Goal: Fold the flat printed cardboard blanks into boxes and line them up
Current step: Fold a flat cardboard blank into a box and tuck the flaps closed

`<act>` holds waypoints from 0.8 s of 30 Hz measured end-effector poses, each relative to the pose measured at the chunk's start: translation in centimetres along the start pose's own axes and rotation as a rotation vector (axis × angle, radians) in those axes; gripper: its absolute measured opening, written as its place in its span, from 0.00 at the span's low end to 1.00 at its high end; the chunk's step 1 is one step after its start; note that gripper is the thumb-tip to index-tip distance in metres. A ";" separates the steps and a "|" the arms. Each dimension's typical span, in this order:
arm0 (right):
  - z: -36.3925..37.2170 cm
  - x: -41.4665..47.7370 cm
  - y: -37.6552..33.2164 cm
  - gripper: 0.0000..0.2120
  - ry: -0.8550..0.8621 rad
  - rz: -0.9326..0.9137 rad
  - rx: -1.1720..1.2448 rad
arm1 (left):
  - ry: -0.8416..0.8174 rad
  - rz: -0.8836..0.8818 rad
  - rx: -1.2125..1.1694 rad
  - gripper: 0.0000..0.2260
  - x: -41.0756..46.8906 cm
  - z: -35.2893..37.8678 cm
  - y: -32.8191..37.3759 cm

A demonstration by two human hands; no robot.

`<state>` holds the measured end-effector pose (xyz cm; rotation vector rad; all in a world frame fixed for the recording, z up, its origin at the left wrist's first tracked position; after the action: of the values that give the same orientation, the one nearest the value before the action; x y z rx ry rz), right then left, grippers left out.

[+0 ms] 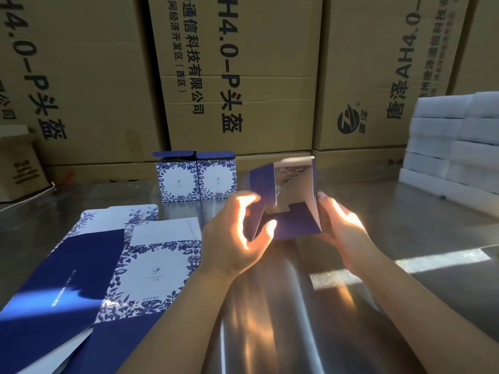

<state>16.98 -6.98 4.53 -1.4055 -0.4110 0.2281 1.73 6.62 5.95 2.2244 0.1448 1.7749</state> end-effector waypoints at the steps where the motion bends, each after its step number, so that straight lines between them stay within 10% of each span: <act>1: 0.1 0.0 0.1 0.14 -0.010 0.005 -0.011 | -0.012 -0.077 -0.055 0.18 0.0 -0.2 0.0; 24: 1.8 -1.6 -0.2 0.11 -0.241 -0.151 -0.030 | 0.012 -0.508 -0.252 0.16 0.1 0.3 -1.1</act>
<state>14.77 -6.01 4.70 -1.3740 -0.7191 0.2695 2.15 7.59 5.64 1.7974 0.4223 1.4383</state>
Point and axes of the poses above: each hand's wrist, its own x-axis towards the middle knuckle, its own z-axis out of the palm, y = z × x, the point moved 3 cm from there along x, towards the middle knuckle, and after that the axes turned 5 degrees about y, right-handed, at the moved point
